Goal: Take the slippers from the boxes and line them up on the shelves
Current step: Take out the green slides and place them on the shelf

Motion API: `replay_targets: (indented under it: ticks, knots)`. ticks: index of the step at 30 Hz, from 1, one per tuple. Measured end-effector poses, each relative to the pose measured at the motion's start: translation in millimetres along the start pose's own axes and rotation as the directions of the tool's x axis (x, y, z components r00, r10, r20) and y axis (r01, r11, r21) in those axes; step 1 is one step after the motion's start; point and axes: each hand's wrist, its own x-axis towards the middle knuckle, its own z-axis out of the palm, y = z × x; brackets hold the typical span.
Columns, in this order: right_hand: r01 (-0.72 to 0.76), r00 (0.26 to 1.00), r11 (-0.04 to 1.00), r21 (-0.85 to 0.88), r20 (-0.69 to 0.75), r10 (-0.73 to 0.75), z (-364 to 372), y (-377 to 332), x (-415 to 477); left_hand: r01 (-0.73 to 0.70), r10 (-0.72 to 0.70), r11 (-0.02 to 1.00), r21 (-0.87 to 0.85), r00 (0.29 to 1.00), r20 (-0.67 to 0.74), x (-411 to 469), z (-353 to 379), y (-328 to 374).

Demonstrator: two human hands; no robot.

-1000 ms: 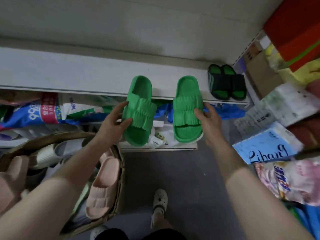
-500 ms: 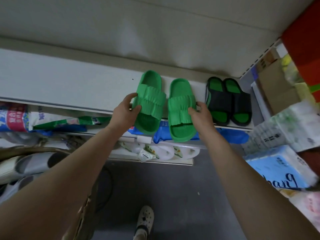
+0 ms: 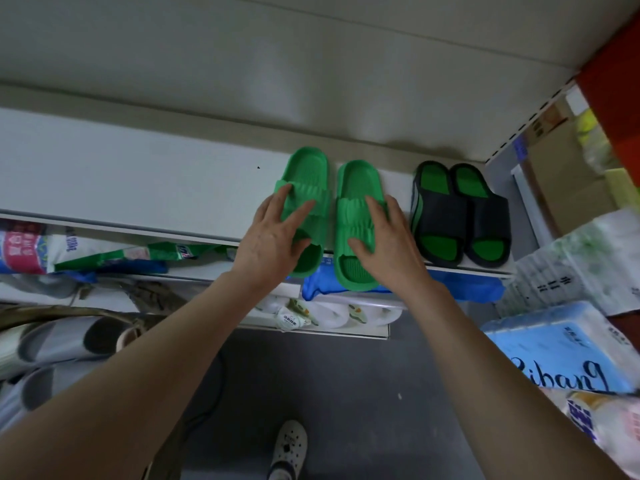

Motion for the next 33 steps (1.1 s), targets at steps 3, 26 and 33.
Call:
replay_targets:
  ticks: [3, 26, 33]
  knots:
    - [-0.021, 1.0, 1.0, 0.01, 0.004, 0.021, -3, 6, 20, 0.002, -0.002, 1.0, -0.002, 1.0, -0.007, 13, 5, 2]
    - [0.03, 0.999, 0.995, -0.091, -0.015, -0.031, 0, 23, 46, 0.034, -0.033, 0.998, 0.06, 0.999, -0.018, 44, 18, 17]
    - [0.002, 1.0, 0.986, -0.165, 0.022, 0.002, -6, 15, 44, -0.01, 0.004, 0.997, 0.071, 0.996, 0.087, 39, 8, 11]
